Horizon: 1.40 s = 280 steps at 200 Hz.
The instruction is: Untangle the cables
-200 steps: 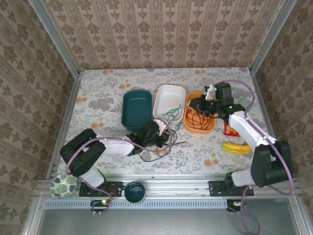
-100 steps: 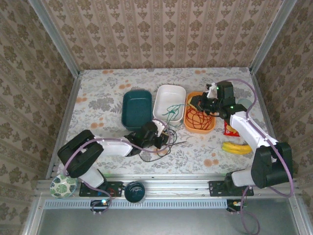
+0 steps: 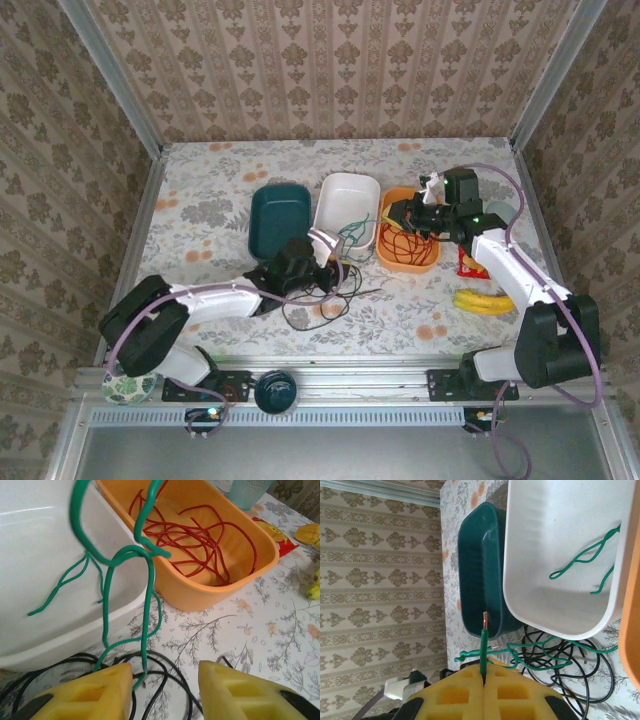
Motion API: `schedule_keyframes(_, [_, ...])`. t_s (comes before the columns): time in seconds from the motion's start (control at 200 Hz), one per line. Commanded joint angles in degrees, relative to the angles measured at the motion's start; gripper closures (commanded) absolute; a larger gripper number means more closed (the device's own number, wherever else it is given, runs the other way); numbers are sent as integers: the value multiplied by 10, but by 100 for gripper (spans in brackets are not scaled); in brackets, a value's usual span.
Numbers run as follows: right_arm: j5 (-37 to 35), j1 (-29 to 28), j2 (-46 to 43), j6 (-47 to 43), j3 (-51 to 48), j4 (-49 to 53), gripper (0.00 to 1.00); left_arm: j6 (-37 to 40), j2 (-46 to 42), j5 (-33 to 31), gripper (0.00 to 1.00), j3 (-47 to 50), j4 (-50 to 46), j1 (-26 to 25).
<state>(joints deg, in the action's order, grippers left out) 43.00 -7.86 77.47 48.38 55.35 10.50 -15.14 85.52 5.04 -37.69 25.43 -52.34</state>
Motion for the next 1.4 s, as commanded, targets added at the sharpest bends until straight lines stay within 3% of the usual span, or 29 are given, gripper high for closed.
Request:
schedule_keyframes(0.0, [30, 3, -11, 15, 16, -1, 100, 11, 35, 20, 63, -34, 10, 4])
schedule_keyframes(0.185, [40, 4, -10, 24, 21, -9, 100, 2, 90, -6, 72, -64, 30, 5])
schedule_keyframes(0.395, [29, 15, -21, 35, 14, -10, 100, -12, 118, -20, 100, -72, 51, 4])
schedule_keyframes(0.575, [-3, 41, -38, 73, -17, -40, 100, -25, 83, 7, 100, -34, 66, 3])
schedule_keyframes(0.855, [-33, 47, -22, 96, -47, -54, 100, -17, -31, 110, 100, 21, 70, 1])
schedule_keyframes(1.015, [-73, 45, -23, 84, -58, -27, 100, -21, -80, 141, 100, 53, 145, 10])
schedule_keyframes(1.395, [-160, 72, -25, 49, -72, 44, 100, -125, -138, 190, 100, 103, 291, 80])
